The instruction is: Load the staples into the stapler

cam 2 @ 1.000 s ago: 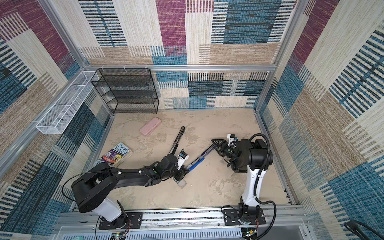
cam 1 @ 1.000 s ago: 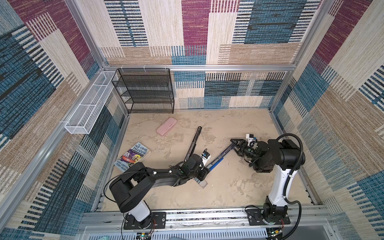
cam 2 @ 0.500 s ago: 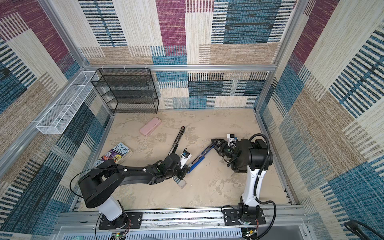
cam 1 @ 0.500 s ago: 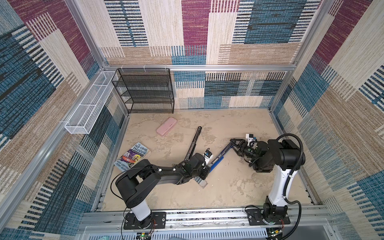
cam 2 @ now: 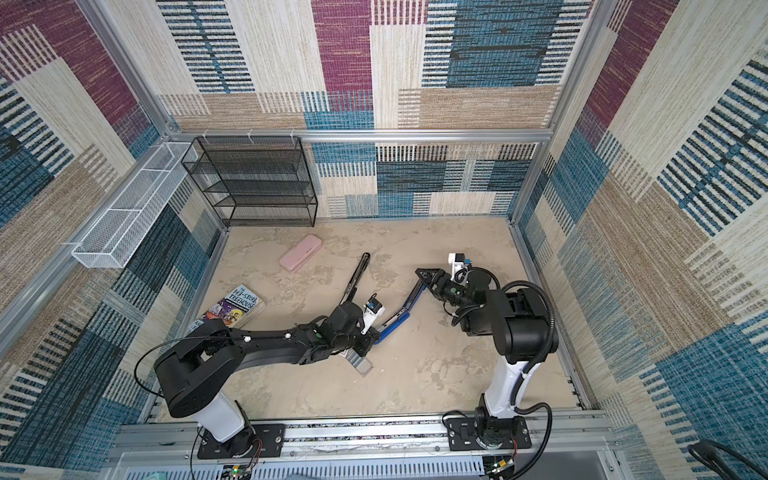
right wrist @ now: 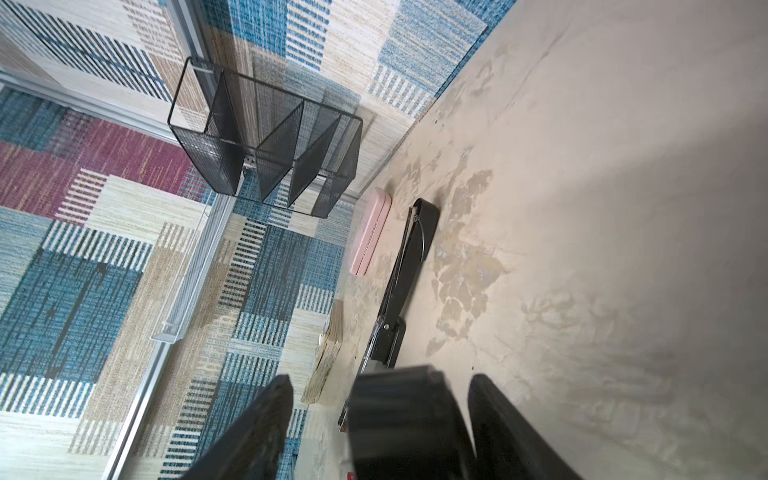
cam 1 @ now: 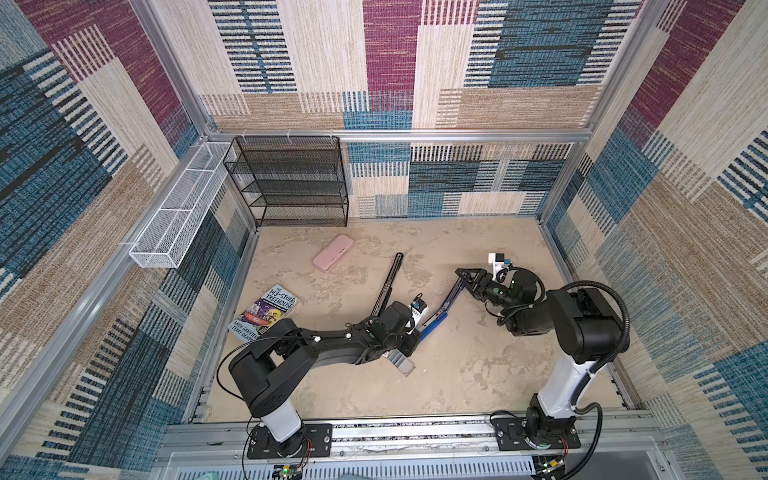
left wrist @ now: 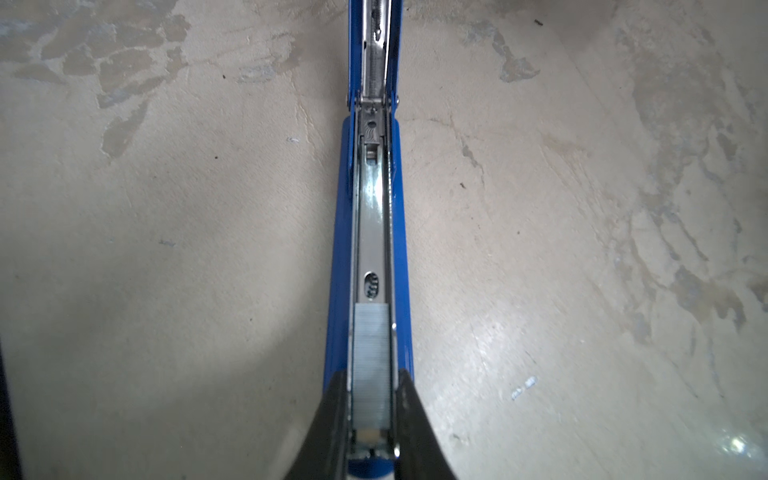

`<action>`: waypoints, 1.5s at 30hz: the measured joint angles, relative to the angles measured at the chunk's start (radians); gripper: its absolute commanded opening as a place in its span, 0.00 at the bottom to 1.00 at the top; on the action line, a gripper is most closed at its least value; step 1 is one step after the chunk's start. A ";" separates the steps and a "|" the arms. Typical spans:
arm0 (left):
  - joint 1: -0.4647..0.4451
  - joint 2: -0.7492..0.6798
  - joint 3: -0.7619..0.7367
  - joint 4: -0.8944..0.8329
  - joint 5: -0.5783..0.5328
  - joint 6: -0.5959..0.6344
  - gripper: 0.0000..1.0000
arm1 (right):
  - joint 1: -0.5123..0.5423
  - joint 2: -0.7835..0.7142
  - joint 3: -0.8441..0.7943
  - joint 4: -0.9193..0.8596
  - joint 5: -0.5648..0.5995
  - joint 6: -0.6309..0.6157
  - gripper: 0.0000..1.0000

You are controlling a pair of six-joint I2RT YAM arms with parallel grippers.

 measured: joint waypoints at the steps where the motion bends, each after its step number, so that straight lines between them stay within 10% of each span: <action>1: 0.000 0.000 0.003 -0.006 0.000 0.000 0.07 | 0.006 -0.012 0.000 -0.015 0.005 -0.011 0.70; 45: 0.013 -0.026 0.175 -0.251 0.007 0.000 0.02 | 0.150 -0.264 0.023 -0.410 0.165 -0.290 0.67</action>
